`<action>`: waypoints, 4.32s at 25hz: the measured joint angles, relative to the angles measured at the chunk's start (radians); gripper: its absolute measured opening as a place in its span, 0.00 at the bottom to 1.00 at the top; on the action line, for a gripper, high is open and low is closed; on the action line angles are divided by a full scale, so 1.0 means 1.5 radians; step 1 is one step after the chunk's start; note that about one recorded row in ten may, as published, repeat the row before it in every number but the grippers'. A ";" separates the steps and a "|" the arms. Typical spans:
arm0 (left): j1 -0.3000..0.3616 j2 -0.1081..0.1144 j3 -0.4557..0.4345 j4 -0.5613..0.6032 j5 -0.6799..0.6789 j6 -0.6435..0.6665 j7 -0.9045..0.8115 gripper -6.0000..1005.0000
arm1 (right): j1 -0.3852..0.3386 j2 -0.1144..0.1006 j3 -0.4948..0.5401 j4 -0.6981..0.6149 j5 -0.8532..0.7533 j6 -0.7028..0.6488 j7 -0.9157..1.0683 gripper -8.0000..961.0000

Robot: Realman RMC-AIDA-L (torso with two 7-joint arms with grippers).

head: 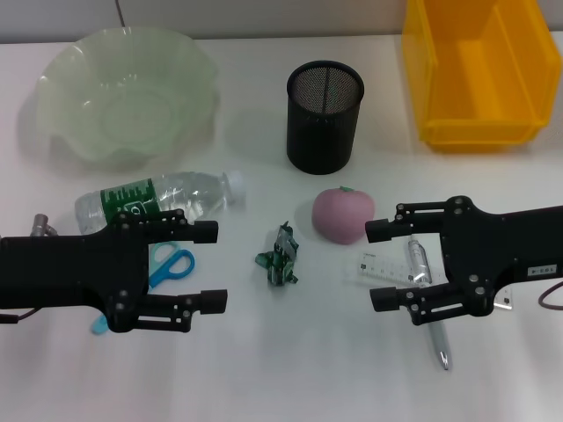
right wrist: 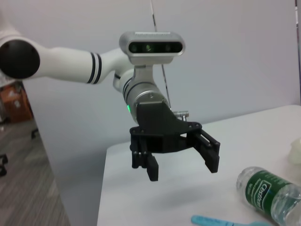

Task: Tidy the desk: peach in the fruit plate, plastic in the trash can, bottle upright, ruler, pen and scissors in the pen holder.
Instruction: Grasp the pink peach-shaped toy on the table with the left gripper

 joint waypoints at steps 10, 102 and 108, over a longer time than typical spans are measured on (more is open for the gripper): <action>-0.007 -0.002 0.000 -0.001 0.000 -0.008 0.000 0.81 | 0.000 -0.001 0.002 0.063 0.016 0.017 -0.038 0.81; -0.240 -0.042 0.413 -0.117 -0.108 -0.583 -0.094 0.80 | -0.107 -0.006 0.157 0.394 0.087 0.068 -0.355 0.80; -0.238 -0.042 0.457 -0.120 -0.140 -0.623 -0.089 0.80 | -0.102 -0.005 0.157 0.395 0.087 0.068 -0.354 0.80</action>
